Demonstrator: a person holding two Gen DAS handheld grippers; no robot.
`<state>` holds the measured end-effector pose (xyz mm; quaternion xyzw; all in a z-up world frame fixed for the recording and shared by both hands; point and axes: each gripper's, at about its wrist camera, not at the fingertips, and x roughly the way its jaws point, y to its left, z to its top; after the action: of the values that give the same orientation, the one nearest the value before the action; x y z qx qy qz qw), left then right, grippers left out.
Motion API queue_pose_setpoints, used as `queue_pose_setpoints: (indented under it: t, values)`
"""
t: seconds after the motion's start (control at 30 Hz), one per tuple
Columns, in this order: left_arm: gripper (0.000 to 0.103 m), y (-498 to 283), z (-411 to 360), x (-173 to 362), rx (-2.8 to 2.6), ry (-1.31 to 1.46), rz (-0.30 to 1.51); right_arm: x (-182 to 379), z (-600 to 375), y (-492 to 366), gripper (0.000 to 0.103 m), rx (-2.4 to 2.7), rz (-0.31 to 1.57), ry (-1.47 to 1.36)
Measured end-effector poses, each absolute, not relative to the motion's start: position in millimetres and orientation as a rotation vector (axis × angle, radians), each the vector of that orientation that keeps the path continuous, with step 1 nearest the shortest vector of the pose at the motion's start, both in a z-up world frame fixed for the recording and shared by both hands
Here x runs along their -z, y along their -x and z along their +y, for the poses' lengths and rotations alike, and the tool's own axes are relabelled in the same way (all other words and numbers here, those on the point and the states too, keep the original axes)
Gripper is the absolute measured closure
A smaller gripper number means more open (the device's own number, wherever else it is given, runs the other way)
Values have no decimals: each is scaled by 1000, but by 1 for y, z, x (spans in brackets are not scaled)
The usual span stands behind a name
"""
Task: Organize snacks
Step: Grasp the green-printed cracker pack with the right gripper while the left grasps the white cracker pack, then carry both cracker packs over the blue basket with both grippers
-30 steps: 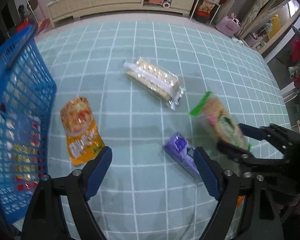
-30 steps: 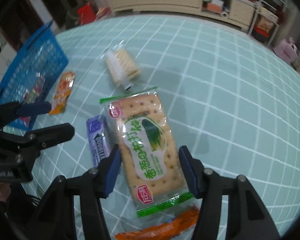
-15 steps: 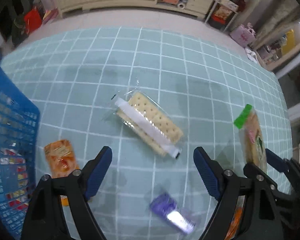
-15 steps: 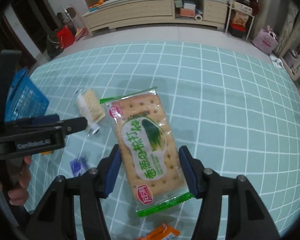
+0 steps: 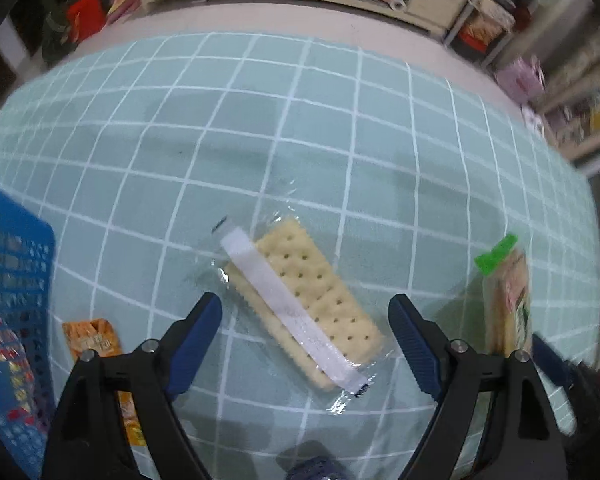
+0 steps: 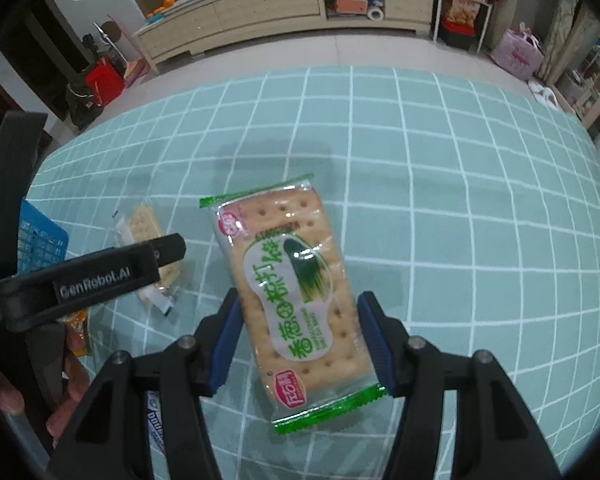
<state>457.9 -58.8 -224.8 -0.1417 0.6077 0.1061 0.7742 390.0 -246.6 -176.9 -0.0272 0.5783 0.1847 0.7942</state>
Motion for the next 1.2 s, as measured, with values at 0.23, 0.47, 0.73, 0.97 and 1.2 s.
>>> queue_pose_setpoints:
  t: [0.23,0.47,0.73,0.97,1.2]
  values:
    - [48,-454,-53,220,-215,235,1320,175,-252,-389,41,-390,1252,55]
    - [62,-445,-53,216,-116,134,1314,177,-251,-386,41,-388,1256,46]
    - [62,-393,-53,194,-35,113,1273,162,-240,-372,41,-372,1260,83]
    - [62,-359,-43,140,0,124,1174,122,-225,-339,41,-372,1223,119]
    - [62,-318,-28,76,35,117,1077,63,-198,-295,41,-393,1146,149]
